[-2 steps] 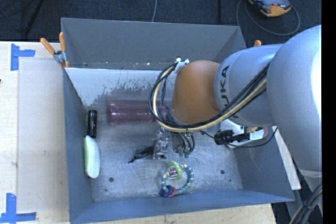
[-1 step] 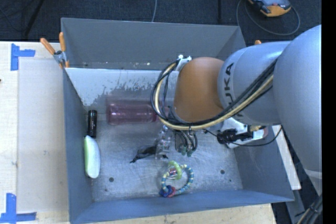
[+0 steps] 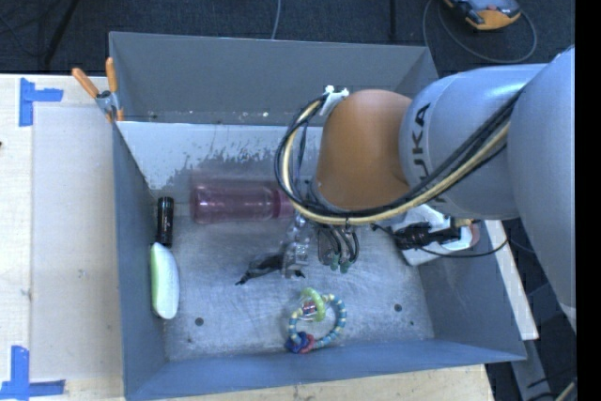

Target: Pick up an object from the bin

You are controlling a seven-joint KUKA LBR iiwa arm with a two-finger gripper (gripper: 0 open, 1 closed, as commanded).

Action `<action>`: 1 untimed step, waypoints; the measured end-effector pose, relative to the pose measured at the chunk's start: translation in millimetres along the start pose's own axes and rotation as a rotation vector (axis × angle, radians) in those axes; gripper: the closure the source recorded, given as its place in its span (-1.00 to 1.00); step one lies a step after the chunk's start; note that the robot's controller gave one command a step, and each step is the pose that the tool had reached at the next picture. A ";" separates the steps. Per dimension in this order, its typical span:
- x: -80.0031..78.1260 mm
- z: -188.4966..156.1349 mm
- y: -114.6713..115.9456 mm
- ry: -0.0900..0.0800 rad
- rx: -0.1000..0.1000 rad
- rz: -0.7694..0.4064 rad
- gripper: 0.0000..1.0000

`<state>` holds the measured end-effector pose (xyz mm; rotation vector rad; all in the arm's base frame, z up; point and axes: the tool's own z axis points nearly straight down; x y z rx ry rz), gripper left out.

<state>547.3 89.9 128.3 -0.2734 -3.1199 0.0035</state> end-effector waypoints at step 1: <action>-1.7 -22.4 0.5 -0.008 -0.003 0.000 1.00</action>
Offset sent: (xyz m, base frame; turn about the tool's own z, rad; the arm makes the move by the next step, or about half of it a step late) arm 0.0000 -0.0002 0.0442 0.0000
